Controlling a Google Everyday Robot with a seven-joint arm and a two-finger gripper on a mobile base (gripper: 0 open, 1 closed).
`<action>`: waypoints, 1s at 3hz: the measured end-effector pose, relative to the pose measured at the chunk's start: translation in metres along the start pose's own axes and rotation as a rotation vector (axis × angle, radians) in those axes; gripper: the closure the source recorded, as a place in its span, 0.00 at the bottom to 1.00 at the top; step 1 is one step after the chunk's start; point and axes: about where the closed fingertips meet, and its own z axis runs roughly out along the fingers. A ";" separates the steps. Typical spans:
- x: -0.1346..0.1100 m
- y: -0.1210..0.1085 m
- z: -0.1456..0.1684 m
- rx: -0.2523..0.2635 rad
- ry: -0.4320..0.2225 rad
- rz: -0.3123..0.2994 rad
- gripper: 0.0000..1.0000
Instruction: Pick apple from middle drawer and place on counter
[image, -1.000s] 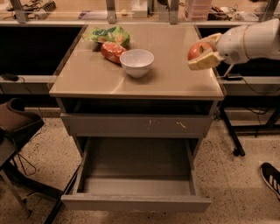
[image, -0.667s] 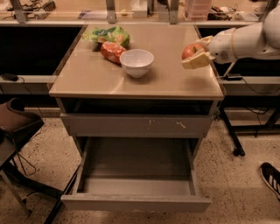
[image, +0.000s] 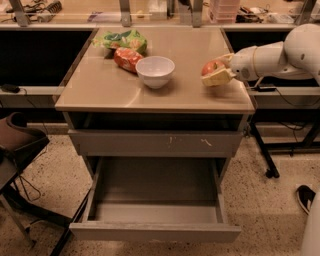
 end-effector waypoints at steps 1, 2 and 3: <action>0.000 0.000 0.000 0.000 0.000 0.000 0.58; 0.000 0.000 0.000 0.000 0.000 0.000 0.34; 0.000 0.000 0.000 0.000 0.000 0.000 0.11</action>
Offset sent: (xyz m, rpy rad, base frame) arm 0.0000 0.0000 0.0000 0.0000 0.0000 0.0000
